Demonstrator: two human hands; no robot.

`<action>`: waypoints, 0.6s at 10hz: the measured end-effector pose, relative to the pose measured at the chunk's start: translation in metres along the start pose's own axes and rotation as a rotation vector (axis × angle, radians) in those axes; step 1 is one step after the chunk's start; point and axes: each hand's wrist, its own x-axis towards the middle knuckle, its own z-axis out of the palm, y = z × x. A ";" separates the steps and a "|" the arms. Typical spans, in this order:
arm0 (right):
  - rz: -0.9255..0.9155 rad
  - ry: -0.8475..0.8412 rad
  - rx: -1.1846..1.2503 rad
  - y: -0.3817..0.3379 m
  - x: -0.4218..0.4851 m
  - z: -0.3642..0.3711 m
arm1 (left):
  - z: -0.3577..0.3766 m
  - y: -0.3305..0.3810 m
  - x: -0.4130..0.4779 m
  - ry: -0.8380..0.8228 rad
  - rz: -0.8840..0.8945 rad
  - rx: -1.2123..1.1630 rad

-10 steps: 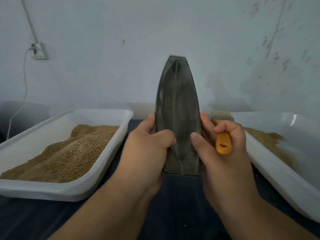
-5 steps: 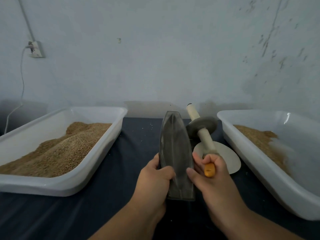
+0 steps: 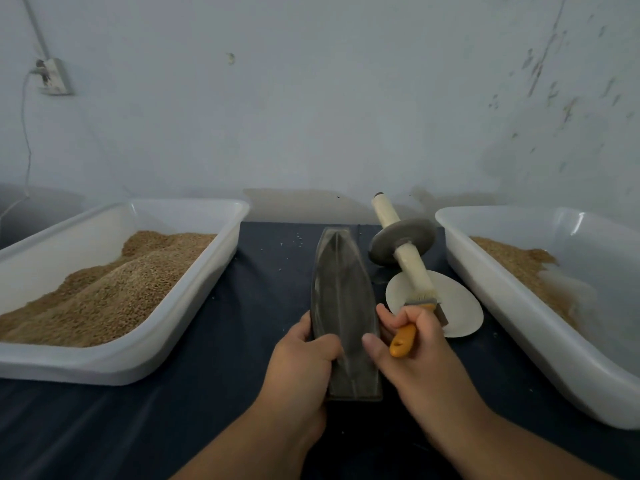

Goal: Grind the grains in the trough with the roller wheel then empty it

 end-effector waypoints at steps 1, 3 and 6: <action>-0.129 0.014 -0.105 -0.011 -0.005 -0.017 | -0.002 -0.001 0.001 0.004 -0.019 0.009; -0.488 0.292 -0.750 0.000 0.000 -0.082 | -0.005 0.001 0.003 0.036 -0.022 0.168; -0.210 0.064 -1.371 0.044 0.020 -0.099 | -0.018 0.025 -0.019 0.135 0.195 0.844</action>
